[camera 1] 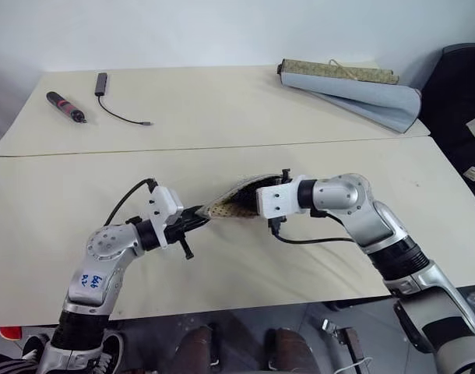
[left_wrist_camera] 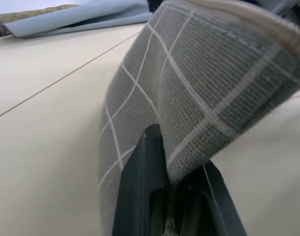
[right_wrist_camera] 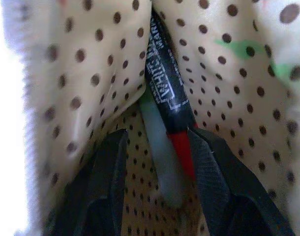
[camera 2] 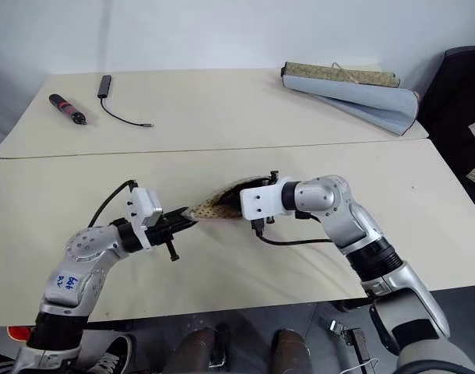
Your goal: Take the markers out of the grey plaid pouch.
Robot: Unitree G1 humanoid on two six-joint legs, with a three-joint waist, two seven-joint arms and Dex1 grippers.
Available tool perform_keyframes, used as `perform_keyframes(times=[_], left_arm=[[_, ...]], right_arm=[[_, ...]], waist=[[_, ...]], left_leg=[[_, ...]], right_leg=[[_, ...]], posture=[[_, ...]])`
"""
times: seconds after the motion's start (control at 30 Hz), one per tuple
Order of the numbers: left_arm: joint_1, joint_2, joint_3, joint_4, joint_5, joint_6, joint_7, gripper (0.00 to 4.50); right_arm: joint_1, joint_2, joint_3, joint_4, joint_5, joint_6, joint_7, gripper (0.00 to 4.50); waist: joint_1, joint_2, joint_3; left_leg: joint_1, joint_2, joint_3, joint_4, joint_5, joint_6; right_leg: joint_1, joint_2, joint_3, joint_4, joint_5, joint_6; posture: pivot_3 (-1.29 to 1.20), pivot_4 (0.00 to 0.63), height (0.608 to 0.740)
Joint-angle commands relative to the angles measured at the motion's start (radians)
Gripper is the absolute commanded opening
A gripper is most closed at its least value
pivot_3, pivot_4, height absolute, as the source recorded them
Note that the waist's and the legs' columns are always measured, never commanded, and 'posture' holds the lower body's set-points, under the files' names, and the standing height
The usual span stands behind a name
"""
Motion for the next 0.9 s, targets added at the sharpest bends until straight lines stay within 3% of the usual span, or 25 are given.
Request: perform_keyframes(times=[0.03, 0.3, 0.43, 0.57, 0.73, 0.9], left_arm=[[-0.002, -0.008, 0.006, -0.065, -0.056, 0.009, -0.016, 0.00], [0.009, -0.023, -0.014, -0.110, -0.203, 0.183, -0.063, 0.00], [-0.022, -0.074, 0.004, -0.101, -0.315, 0.295, -0.046, 0.00], [-0.046, -0.128, 0.056, -0.111, -0.470, 0.409, -0.016, 0.00], [-0.020, -0.115, 0.058, -0.089, -0.483, 0.432, -0.035, 0.00], [0.039, -0.102, 0.023, -0.031, -0.361, 0.338, -0.028, 0.00]], right_arm=[[-0.014, 0.000, -0.008, -0.016, 0.003, -0.005, 0.008, 1.94], [-0.019, 0.035, 0.016, -0.013, 0.005, 0.026, 0.037, 1.94], [-0.047, -0.010, 0.016, -0.064, 0.061, 0.089, 0.181, 1.94], [-0.110, -0.127, -0.046, -0.128, 0.186, 0.212, 0.377, 1.94], [-0.115, -0.187, -0.024, -0.229, 0.239, 0.390, 0.468, 1.94], [-0.053, -0.181, 0.058, -0.221, 0.142, 0.366, 0.413, 1.94]], waist=[[0.000, 0.000, 0.000], [-0.001, 0.000, 0.000], [0.002, 0.000, 0.000], [0.007, 0.000, 0.000], [0.005, 0.000, 0.000], [0.001, 0.000, 0.000]], left_leg=[[0.000, 0.000, 0.000, 0.000, 0.000, 0.000], [0.000, 0.000, 0.000, 0.000, 0.000, 0.000], [0.000, 0.000, -0.001, 0.001, 0.000, 0.000], [0.000, 0.000, -0.003, 0.003, 0.000, 0.001], [0.000, 0.000, -0.004, 0.004, 0.000, 0.000], [0.000, 0.000, -0.004, 0.004, 0.000, 0.000]], right_leg=[[0.000, 0.000, 0.000, 0.000, 0.000, 0.000], [0.000, 0.000, 0.000, 0.000, 0.000, 0.000], [0.001, 0.000, 0.000, 0.000, 0.000, 0.000], [0.002, 0.000, 0.000, 0.000, 0.000, 0.000], [0.004, -0.001, 0.000, -0.002, 0.000, 0.000], [0.004, 0.000, -0.001, -0.002, 0.000, 0.000]], posture=[[0.00, 0.150, 0.740], [0.00, 0.150, 0.740], [0.00, 0.150, 0.740], [0.00, 0.150, 0.740], [0.00, 0.150, 0.740], [0.00, 0.150, 0.740]])
